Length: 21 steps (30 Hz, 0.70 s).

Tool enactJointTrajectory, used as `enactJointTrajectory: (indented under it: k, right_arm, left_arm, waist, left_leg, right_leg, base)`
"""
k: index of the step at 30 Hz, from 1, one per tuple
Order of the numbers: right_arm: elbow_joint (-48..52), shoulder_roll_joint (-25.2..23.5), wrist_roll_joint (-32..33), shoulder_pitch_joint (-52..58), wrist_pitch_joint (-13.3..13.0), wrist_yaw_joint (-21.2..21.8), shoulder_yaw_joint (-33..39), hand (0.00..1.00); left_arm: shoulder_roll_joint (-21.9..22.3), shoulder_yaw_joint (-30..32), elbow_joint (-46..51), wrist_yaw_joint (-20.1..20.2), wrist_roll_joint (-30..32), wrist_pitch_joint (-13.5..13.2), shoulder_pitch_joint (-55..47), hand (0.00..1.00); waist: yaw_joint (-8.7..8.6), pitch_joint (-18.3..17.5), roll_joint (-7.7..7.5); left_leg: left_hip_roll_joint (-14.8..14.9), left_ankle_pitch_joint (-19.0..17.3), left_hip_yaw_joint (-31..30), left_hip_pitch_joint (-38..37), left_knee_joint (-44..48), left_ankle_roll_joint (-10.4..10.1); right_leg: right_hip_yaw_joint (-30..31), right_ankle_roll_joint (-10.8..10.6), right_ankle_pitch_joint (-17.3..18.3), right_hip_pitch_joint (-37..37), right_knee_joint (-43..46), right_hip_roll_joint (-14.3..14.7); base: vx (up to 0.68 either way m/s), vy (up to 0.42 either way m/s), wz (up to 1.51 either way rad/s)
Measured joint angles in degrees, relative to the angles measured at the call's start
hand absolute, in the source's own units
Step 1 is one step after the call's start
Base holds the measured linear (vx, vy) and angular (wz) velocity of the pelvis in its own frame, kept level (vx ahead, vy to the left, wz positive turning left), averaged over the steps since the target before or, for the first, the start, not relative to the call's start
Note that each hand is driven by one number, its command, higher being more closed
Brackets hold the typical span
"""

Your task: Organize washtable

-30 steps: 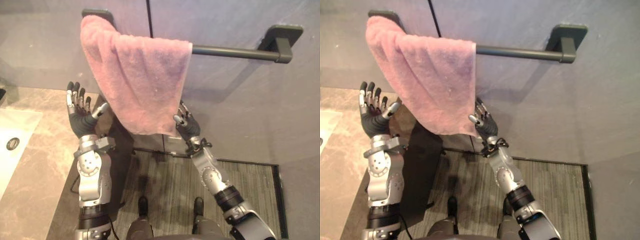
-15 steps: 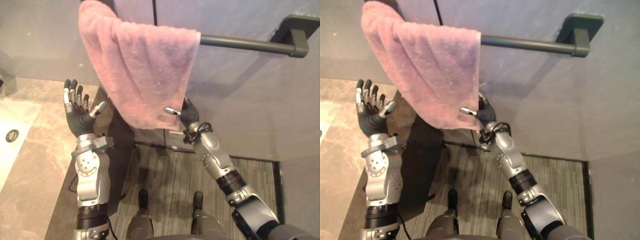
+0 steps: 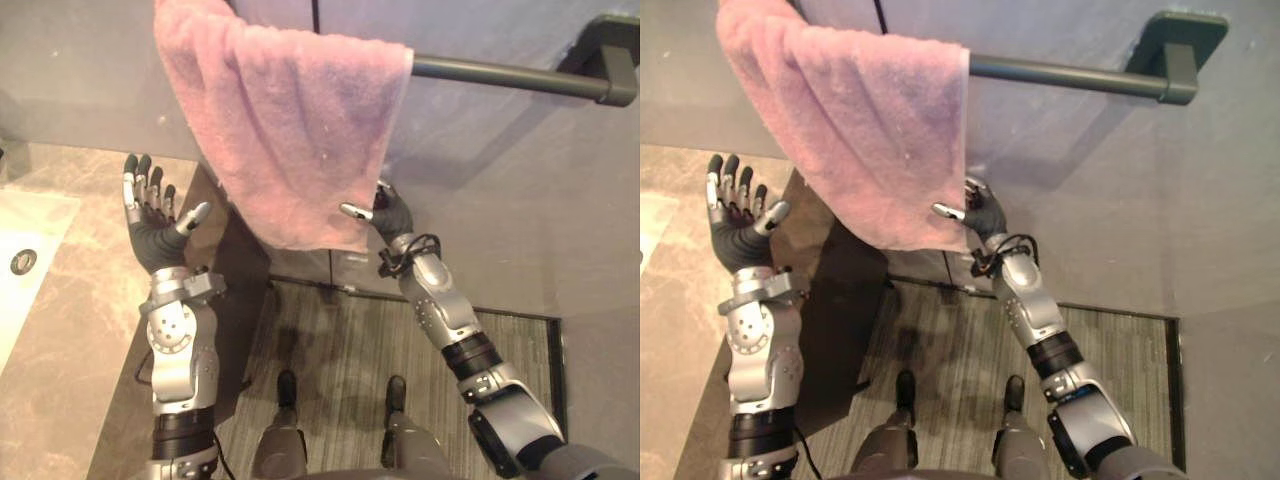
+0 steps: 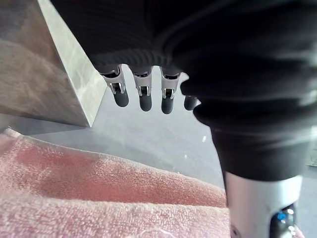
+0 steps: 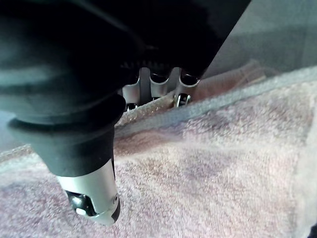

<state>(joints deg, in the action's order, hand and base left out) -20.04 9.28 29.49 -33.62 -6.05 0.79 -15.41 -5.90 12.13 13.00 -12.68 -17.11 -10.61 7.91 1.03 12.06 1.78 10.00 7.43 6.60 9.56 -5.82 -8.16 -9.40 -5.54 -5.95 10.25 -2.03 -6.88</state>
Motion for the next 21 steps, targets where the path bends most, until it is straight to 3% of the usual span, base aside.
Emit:
enactJointTrajectory:
  k: [12,17,21]
  right_arm:
    - [0.9,-2.3,0.3,-1.0,-0.5,-3.6,4.7,1.0]
    - [4.6,-3.2,2.6,-1.0,-1.5,-4.4,6.5,1.0]
    - [9.3,-3.0,4.5,-1.0,-2.7,-4.3,6.8,1.0]
  left_arm:
    - [-0.6,2.1,-0.2,-1.3,0.6,0.0,1.9,0.0]
    - [-8.5,0.8,-10.6,-1.4,1.1,0.5,11.2,0.0]
    - [-11.8,0.7,-14.3,-1.4,2.0,1.4,14.9,0.0]
  waist:
    - [0.12,0.5,-0.63]
    - [0.45,0.8,-1.23]
    - [0.31,1.2,-2.07]
  left_leg:
    - [0.0,0.4,0.2,0.0,0.0,0.0]
    - [0.1,0.9,0.4,0.9,0.1,0.0]
    - [0.4,1.0,1.4,1.0,0.3,-0.1]
  right_leg:
    - [0.1,0.1,-0.6,0.0,-0.1,0.0]
    - [0.4,0.2,-2.2,0.2,-1.8,0.2]
    - [1.8,0.5,-3.4,0.4,-3.3,0.6]
  base:
    - [-0.03,0.021,0.0]
    - [-0.04,0.023,-0.02]
    - [-0.02,0.03,-0.14]
